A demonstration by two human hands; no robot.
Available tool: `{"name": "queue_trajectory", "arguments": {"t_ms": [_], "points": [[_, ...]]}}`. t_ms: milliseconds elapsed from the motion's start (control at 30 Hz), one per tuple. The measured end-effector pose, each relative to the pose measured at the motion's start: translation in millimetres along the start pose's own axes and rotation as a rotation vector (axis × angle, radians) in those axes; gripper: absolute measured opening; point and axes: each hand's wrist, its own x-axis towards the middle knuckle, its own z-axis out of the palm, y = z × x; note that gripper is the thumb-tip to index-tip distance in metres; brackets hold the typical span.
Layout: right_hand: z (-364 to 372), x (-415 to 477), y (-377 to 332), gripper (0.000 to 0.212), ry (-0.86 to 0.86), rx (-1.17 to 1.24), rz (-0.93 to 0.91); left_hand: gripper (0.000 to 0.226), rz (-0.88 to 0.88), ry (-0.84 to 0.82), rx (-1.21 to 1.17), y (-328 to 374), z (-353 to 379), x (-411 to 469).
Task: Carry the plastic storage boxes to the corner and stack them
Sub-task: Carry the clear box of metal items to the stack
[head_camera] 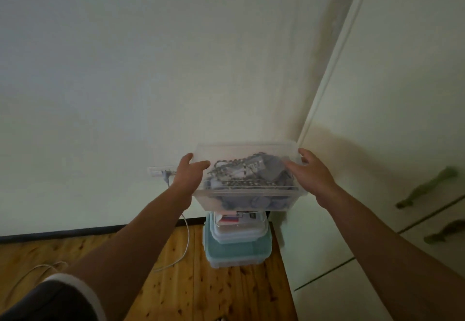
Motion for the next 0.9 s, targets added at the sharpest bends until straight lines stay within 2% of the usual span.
{"name": "queue_trajectory", "arguments": {"t_ms": [433,900], "points": [[39.3,98.9,-9.0,0.068,-0.078,0.008,0.030,0.062,-0.059,0.025,0.034,9.2,11.0,97.1],[63.2,169.2,18.5,0.069,-0.188,-0.025,0.091,0.061,-0.190,0.077,0.028,-13.3,36.9,153.7]]}}
